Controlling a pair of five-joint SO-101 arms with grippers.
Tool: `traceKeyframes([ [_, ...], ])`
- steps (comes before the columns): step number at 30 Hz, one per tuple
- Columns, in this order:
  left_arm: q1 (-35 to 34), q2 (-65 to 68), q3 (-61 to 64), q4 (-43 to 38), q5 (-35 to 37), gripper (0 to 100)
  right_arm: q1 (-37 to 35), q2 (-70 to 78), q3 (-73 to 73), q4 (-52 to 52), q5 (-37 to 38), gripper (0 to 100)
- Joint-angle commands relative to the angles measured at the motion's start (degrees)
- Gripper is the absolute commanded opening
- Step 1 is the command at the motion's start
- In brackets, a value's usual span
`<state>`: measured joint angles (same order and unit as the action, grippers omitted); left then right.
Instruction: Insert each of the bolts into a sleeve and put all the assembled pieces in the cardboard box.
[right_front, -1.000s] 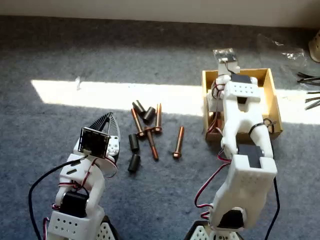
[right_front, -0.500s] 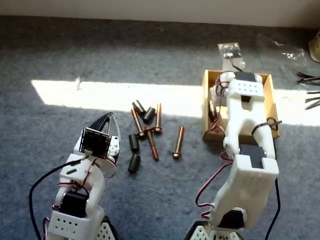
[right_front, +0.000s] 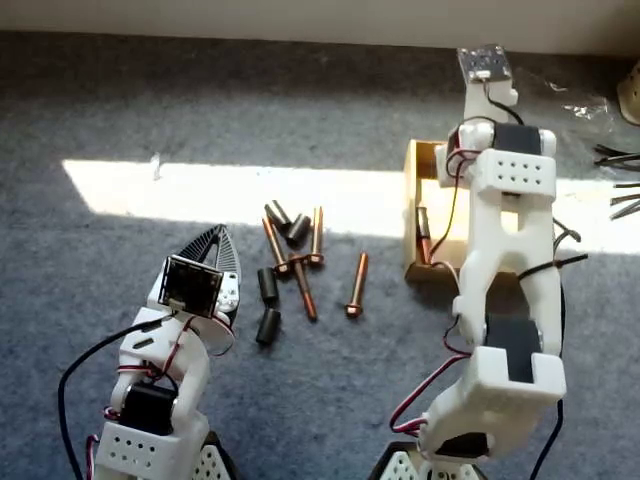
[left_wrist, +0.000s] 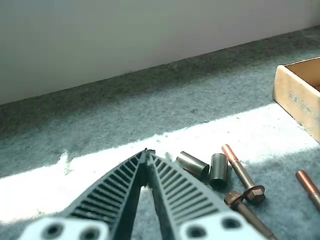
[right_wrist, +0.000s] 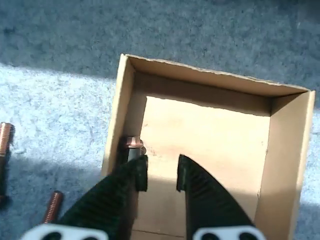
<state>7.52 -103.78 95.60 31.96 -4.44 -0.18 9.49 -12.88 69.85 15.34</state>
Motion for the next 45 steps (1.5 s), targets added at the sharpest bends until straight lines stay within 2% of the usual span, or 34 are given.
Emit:
traceKeyframes([
  [1, 0.22, -0.66, 0.04, -1.32, -0.35, 1, -2.77, -6.37, -2.51, 4.00, 0.44, 8.7],
  [9, 0.22, -0.66, 0.04, -1.32, -0.35, 1, -8.13, -9.89, -2.51, 12.70, 0.44, 8.4],
  [26, 0.22, -0.66, 0.04, -1.32, -0.35, 1, -8.92, -11.56, -2.51, 19.82, 0.53, 8.4],
  [35, -0.92, -0.66, -0.22, -1.32, -0.26, 1, -21.05, -11.74, -3.21, 29.93, 0.44, 8.4],
  [40, -5.67, -0.66, -1.45, -1.05, 3.87, 1, -23.60, -11.82, -5.76, 30.20, 0.44, 8.2],
  [45, -7.52, -0.66, -1.45, -1.05, 5.80, 1, -25.98, -17.71, -8.31, 30.20, 0.44, 2.0],
])
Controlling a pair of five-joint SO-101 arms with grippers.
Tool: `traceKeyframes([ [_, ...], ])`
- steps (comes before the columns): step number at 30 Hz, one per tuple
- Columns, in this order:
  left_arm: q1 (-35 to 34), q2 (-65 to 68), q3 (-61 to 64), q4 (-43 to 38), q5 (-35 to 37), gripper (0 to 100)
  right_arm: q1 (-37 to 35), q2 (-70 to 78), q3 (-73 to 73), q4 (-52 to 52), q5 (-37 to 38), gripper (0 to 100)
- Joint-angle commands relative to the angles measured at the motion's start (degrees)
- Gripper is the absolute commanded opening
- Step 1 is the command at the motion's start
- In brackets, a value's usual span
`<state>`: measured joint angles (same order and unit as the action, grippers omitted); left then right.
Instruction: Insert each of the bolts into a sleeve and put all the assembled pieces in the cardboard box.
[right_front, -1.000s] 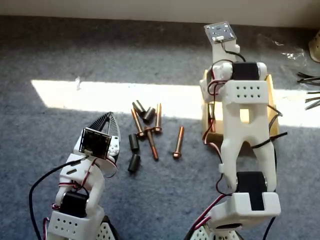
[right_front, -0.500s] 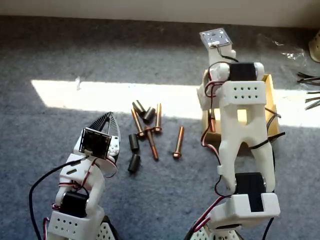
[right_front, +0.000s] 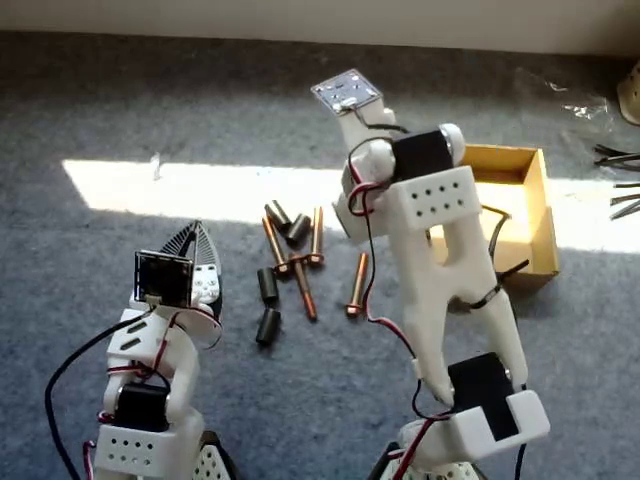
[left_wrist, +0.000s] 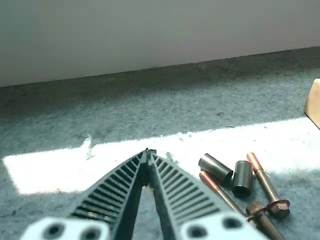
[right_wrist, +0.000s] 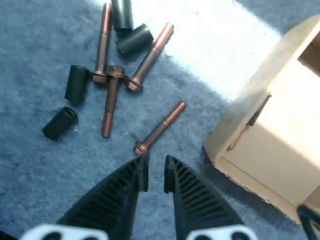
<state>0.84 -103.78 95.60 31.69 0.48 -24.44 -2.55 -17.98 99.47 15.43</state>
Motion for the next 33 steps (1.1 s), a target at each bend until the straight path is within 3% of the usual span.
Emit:
traceKeyframes([
  [1, -0.84, -0.66, -1.45, -0.79, 0.88, 1, -1.71, -7.43, -3.21, 0.57, 0.35, 2.0],
  [16, -2.77, -0.57, -7.16, 5.80, 1.14, 1, -1.71, -33.63, 12.09, -2.24, 0.35, 0.4],
  [26, -4.97, -0.22, -7.78, 5.89, 1.14, 1, -1.71, -48.66, 42.07, -21.76, 0.62, 0.5],
  [33, -4.97, -0.22, -7.69, 5.89, 0.88, 1, -1.80, -51.12, 59.38, -35.56, 0.44, 1.0],
])
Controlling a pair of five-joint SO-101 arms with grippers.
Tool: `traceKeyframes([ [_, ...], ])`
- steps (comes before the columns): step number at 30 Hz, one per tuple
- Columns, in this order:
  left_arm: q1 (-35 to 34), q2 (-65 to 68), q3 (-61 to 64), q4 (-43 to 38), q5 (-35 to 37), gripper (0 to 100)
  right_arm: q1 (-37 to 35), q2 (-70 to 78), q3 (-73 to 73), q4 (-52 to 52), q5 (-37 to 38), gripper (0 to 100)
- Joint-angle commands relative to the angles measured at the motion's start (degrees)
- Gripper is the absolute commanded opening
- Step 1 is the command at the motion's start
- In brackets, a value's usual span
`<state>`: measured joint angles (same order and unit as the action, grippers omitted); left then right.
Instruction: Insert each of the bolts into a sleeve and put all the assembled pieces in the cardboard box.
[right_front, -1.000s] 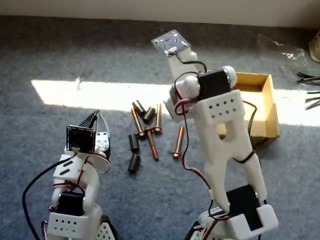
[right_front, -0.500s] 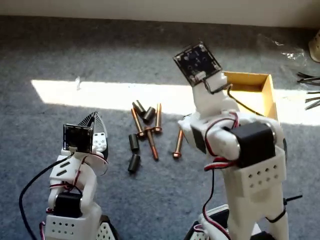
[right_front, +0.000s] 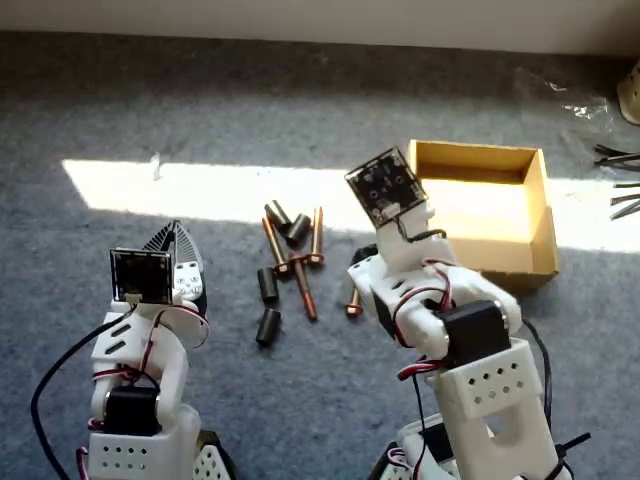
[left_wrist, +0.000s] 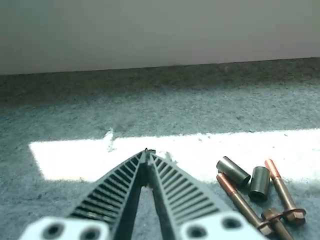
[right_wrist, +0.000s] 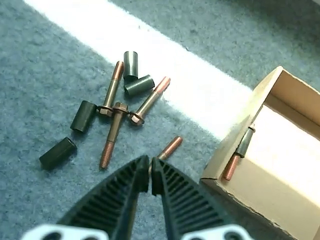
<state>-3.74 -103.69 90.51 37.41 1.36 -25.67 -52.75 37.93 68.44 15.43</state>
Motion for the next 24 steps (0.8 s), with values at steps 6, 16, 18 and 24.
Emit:
traceKeyframes([
  [6, -2.15, -0.66, -2.59, 0.09, 0.09, 1, -2.42, 2.77, 7.69, -9.89, 0.26, 1.0],
  [16, -12.35, -0.75, -0.84, 0.00, 0.18, 1, -14.64, 14.99, 7.52, -10.33, -16.00, 1.0],
  [18, -13.05, -0.75, -0.75, 0.00, 0.18, 1, -17.19, 16.92, 7.60, -10.33, -20.04, 1.0],
  [24, -13.14, -0.75, -0.75, 0.00, 0.18, 1, -24.40, 22.11, 7.43, -10.33, -26.64, 1.0],
])
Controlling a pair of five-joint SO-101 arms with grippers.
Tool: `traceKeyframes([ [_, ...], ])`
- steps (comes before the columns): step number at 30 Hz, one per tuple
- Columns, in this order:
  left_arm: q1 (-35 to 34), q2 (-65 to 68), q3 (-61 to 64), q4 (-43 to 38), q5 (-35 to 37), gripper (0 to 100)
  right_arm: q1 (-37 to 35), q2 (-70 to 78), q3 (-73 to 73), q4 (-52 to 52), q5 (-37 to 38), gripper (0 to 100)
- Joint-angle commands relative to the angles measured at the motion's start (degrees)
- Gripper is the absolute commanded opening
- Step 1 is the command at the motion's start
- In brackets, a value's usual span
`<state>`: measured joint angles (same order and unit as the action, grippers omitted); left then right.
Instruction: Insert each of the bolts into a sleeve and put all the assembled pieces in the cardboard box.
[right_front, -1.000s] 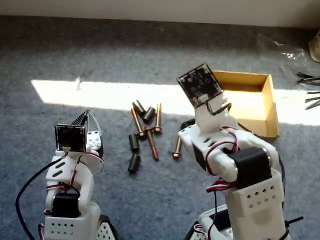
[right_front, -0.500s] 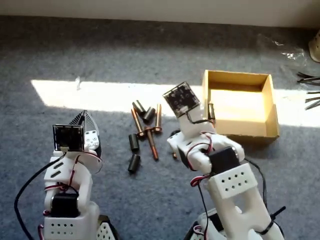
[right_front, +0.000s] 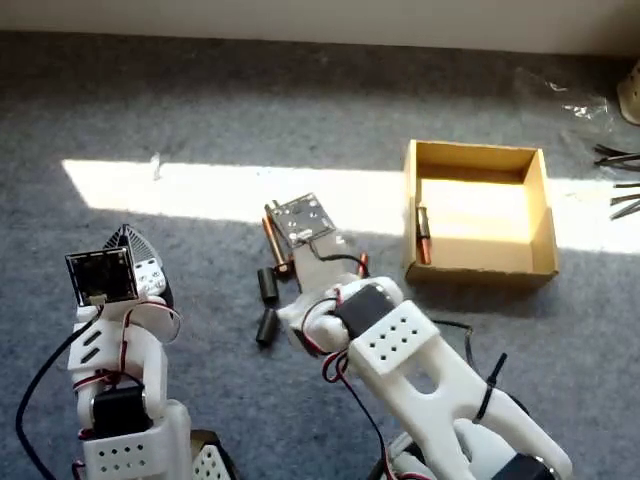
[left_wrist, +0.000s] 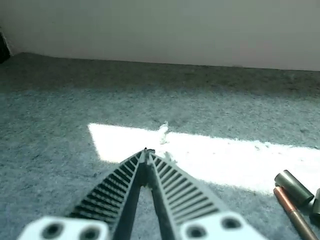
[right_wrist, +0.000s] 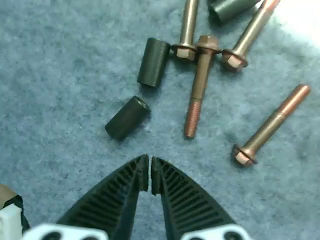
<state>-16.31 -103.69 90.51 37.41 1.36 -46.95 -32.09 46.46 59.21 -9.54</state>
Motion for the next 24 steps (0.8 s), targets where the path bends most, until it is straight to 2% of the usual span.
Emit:
traceKeyframes([
  [1, -0.66, -0.75, -0.75, 0.00, 0.18, 1, -4.26, 2.42, -1.10, -1.10, -1.49, 1.0],
  [9, -0.75, -0.75, -0.75, 0.00, 0.00, 1, -7.69, 7.43, -1.10, -10.51, -1.67, 1.0],
  [15, -4.44, -0.75, -0.75, -0.09, 0.18, 1, -9.98, 7.96, -0.66, -17.19, -2.20, 1.0],
  [17, -5.76, -0.75, -0.75, -0.09, 0.26, 1, -9.45, 7.96, -0.57, -18.77, -7.30, 1.9],
  [20, -7.78, -0.75, -0.75, 0.09, 0.26, 1, -8.13, 7.96, -0.57, -18.77, -15.65, 9.1],
  [24, -9.80, -0.75, -0.66, 0.09, 0.26, 1, -8.22, 7.96, -0.84, -18.77, -17.05, 11.9],
])
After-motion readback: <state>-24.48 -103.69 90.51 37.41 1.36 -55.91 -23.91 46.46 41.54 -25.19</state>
